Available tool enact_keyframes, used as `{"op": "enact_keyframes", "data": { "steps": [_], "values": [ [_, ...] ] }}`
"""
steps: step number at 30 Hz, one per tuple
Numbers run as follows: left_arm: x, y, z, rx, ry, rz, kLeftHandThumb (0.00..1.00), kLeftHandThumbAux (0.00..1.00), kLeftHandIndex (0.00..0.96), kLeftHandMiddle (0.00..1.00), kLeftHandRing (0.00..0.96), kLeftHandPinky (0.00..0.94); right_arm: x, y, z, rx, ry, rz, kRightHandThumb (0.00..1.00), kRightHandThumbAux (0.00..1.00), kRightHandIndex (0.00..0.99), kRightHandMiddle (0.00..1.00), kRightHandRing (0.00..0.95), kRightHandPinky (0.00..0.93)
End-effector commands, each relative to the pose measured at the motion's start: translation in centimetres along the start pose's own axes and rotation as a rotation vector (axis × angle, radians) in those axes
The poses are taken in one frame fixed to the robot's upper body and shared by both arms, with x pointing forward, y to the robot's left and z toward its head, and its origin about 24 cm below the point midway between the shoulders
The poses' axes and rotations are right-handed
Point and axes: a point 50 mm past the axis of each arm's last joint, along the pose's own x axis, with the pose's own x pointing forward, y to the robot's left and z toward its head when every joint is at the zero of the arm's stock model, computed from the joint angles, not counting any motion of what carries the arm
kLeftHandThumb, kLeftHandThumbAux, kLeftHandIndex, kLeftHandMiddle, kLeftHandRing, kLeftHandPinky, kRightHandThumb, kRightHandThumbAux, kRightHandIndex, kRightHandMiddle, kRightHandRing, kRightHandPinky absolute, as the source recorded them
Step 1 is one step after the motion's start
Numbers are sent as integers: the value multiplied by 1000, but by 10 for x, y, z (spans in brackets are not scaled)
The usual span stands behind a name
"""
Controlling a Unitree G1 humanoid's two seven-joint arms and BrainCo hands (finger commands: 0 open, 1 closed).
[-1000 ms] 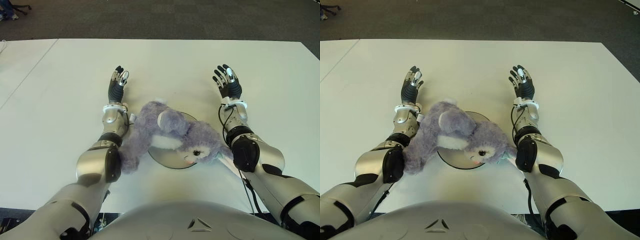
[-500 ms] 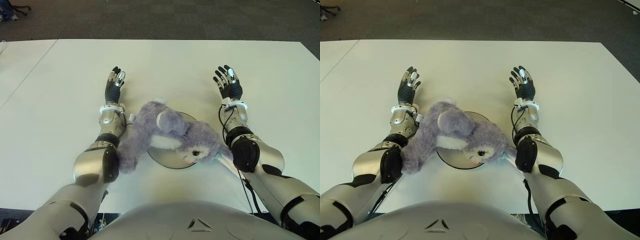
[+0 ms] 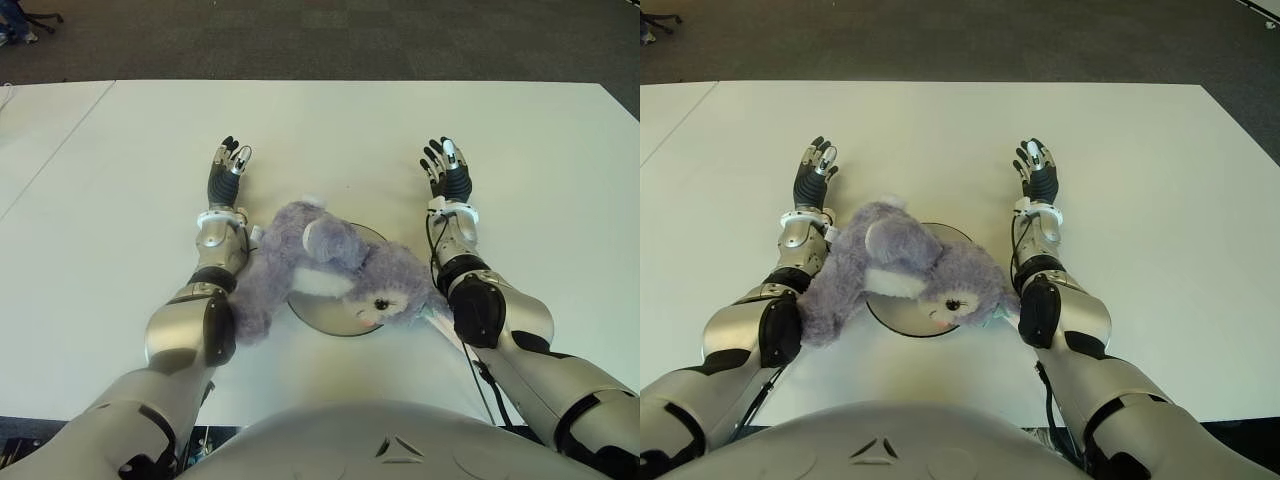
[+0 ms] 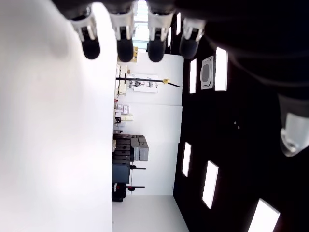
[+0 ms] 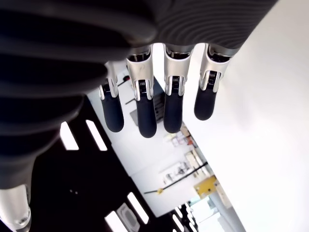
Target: Put the doll into the plate.
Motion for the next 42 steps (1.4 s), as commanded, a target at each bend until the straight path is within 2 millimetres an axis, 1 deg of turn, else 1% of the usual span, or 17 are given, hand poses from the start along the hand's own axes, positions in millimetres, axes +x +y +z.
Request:
{"op": "enact_keyframes", "data": {
  "steps": [1, 4, 6, 8, 12, 15, 17, 20, 25, 31, 32, 34, 36, 38, 42],
  "values": [
    [-63, -2, -82, -111, 334, 38, 0, 434, 40, 77, 64, 42, -44, -8, -59, -30, 159, -52, 0, 622, 212, 241, 194, 159],
    [-69, -2, -86, -130, 339, 36, 0, 437, 39, 73, 59, 40, -57, -14, -71, -85, 184, -65, 0, 615, 213, 237, 189, 146],
    [-77, 0, -93, -105, 371, 31, 0, 450, 40, 71, 55, 37, -67, -23, -77, -142, 204, -83, 0, 611, 212, 230, 182, 140],
    [-81, 1, -96, -80, 391, 27, 0, 459, 41, 70, 53, 34, -74, -30, -80, -177, 219, -97, 0, 611, 208, 225, 177, 138],
    [-76, 3, -93, -48, 390, 17, 0, 467, 31, 61, 45, 21, -91, -42, -91, -223, 266, -128, 0, 612, 192, 205, 163, 128],
    [-75, 4, -92, -77, 381, 17, 0, 471, 29, 56, 39, 17, -101, -42, -97, -283, 270, -133, 0, 608, 186, 193, 154, 119],
    [-76, 4, -92, -101, 372, 18, 0, 478, 38, 50, 32, 15, -106, -41, -100, -321, 267, -132, 0, 593, 172, 167, 134, 103],
    [-77, 4, -92, -118, 375, 16, 0, 480, 42, 49, 29, 12, -107, -39, -103, -372, 279, -130, 0, 581, 159, 155, 123, 92],
    [-78, 4, -94, -69, 397, 7, 0, 480, 45, 53, 28, 7, -99, -34, -100, -430, 281, -123, 0, 569, 147, 148, 116, 85],
    [-79, 6, -96, -51, 413, 9, 0, 488, 44, 53, 25, 1, -99, -35, -101, -462, 303, -119, 0, 599, 142, 141, 109, 86],
    [-79, 6, -96, -63, 415, 12, 0, 492, 44, 55, 27, 6, -99, -38, -102, -448, 324, -122, 0, 622, 145, 138, 107, 88],
    [-78, 6, -96, -77, 415, 16, 0, 494, 44, 56, 29, 9, -100, -42, -102, -430, 345, -126, 0, 635, 146, 137, 107, 89],
    [-78, 6, -95, -107, 407, 22, 0, 495, 48, 61, 32, 9, -101, -47, -104, -377, 376, -143, 0, 654, 150, 139, 110, 109],
    [-77, 5, -95, -119, 405, 24, 0, 495, 51, 63, 33, 8, -102, -48, -104, -344, 386, -152, 0, 669, 154, 142, 115, 124],
    [-77, 4, -94, -119, 404, 18, 0, 493, 54, 64, 34, 7, -102, -47, -104, -274, 365, -163, 0, 677, 162, 148, 120, 122]
  ]
}}
